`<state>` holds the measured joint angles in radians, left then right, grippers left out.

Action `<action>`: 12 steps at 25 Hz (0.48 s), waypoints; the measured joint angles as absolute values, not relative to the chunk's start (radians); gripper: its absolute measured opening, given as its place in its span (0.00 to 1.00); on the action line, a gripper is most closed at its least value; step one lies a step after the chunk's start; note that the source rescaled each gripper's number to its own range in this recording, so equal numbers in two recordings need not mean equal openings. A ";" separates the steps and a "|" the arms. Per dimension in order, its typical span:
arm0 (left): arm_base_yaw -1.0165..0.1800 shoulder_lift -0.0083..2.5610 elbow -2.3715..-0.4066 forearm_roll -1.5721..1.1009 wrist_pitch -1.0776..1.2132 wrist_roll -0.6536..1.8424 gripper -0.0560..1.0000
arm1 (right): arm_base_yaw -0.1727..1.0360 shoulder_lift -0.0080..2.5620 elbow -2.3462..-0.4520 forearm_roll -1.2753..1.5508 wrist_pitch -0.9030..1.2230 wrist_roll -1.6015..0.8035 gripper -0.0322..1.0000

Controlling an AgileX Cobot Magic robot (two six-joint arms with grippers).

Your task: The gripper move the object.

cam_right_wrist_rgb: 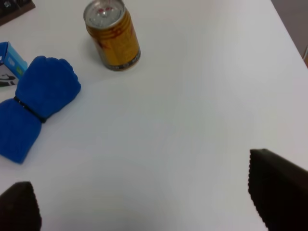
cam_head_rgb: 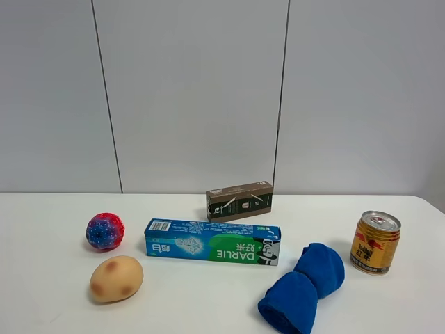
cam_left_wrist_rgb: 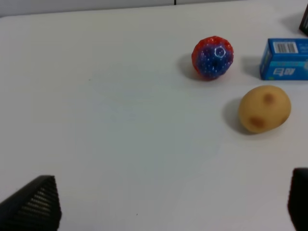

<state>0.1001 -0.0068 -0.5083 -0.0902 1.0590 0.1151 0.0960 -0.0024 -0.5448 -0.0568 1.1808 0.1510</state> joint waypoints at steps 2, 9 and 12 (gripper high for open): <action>0.100 -0.007 -0.508 -0.090 1.059 0.115 1.00 | 0.084 -0.002 -0.535 -0.057 1.144 0.151 0.64; 0.100 -0.007 -0.508 -0.090 1.059 0.115 1.00 | 0.073 -0.002 -0.501 -0.059 1.067 0.151 0.64; 0.100 -0.007 -0.508 -0.090 1.059 0.115 1.00 | 0.070 -0.002 -0.499 -0.059 1.066 0.151 0.64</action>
<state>0.1001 -0.0068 -0.5083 -0.0902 1.0590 0.1151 0.0698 -0.0024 -0.4995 -0.0588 1.0665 0.1510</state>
